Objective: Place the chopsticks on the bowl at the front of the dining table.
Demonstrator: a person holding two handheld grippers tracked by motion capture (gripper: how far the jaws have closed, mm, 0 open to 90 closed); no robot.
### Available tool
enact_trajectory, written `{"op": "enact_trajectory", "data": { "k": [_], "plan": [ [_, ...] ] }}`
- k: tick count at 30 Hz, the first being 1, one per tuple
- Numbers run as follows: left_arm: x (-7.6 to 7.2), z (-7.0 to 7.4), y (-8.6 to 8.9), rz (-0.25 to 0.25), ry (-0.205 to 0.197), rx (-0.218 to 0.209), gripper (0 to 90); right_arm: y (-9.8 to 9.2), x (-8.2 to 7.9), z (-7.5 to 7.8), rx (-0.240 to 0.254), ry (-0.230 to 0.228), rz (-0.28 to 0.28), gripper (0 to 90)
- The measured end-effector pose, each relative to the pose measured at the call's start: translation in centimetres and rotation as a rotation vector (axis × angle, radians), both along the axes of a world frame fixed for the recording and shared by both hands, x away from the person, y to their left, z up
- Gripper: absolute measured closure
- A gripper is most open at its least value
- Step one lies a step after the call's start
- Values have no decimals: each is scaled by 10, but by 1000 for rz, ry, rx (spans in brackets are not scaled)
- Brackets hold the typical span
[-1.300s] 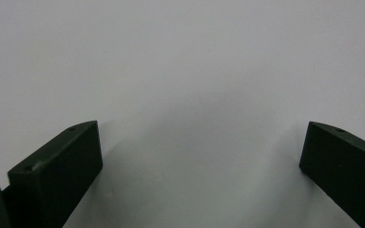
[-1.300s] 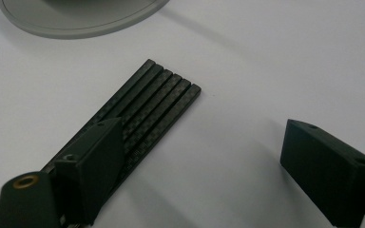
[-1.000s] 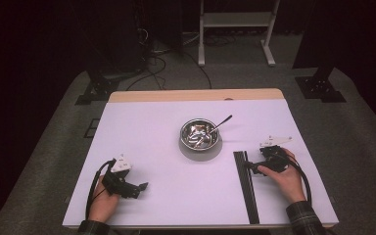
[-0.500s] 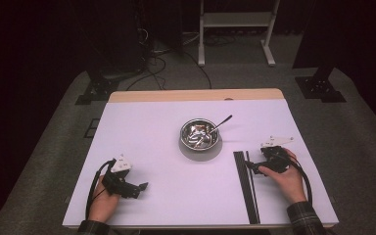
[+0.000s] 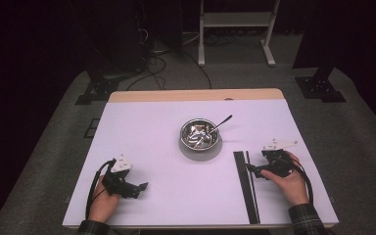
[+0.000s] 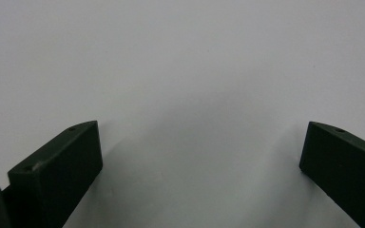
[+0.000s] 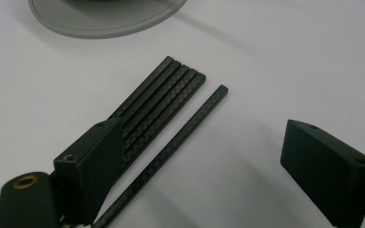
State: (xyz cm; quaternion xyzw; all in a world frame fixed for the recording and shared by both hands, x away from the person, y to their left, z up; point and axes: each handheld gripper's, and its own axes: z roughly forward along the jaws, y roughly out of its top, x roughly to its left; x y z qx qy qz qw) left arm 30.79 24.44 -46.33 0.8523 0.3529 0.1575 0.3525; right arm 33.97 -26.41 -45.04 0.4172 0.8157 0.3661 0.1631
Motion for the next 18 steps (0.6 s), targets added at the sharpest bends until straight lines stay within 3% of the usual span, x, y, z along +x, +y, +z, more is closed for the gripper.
{"op": "enact_trajectory", "data": {
  "k": [18],
  "plan": [
    [0, 0, 0, 0, 0, 0, 0, -11, -27, 4, 27, 1, -22, 128]
  ]
}}
